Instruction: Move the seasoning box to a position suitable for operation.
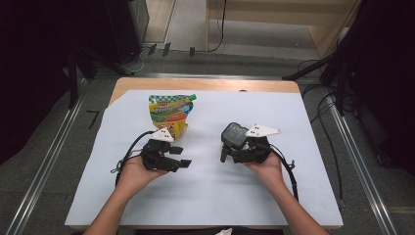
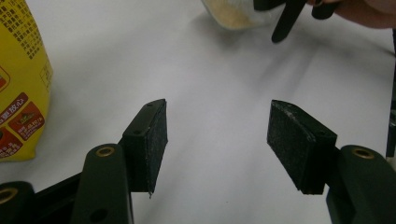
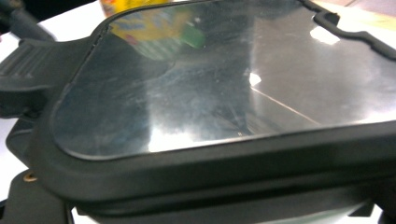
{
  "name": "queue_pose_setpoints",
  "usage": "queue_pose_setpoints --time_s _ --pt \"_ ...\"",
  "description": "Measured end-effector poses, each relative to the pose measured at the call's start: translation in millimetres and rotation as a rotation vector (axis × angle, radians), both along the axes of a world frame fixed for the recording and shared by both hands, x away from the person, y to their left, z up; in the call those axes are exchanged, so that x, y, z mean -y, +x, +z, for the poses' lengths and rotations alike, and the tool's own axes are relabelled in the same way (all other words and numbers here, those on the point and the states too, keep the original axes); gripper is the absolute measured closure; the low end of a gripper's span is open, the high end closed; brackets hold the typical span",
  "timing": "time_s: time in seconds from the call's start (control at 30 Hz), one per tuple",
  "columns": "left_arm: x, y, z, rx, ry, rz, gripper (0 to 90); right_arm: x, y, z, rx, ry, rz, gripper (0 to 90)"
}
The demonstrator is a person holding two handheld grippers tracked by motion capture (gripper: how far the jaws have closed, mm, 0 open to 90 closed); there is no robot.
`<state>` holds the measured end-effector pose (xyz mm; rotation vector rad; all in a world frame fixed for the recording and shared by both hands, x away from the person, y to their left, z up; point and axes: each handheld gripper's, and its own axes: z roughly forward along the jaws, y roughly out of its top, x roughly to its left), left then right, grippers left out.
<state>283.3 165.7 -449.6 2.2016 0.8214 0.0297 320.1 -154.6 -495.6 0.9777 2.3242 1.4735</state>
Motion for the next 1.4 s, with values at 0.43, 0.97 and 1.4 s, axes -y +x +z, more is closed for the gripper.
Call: queue_pose_setpoints --time_s 0.43,0.97,1.4 --pt "1.4 -0.8 -0.8 0.002 0.005 -0.005 38.8 -42.7 -18.1 -9.1 -0.012 -0.038 0.117 14.2" --pt "5.8 -1.3 -0.7 0.002 0.002 -0.017 38.8 -44.9 -25.0 -18.9 0.018 -0.081 0.137 14.2" --pt "10.4 1.8 -0.5 0.004 -0.009 -0.029 39.0 -30.5 -35.8 -12.2 -0.011 -0.119 0.126 14.4"
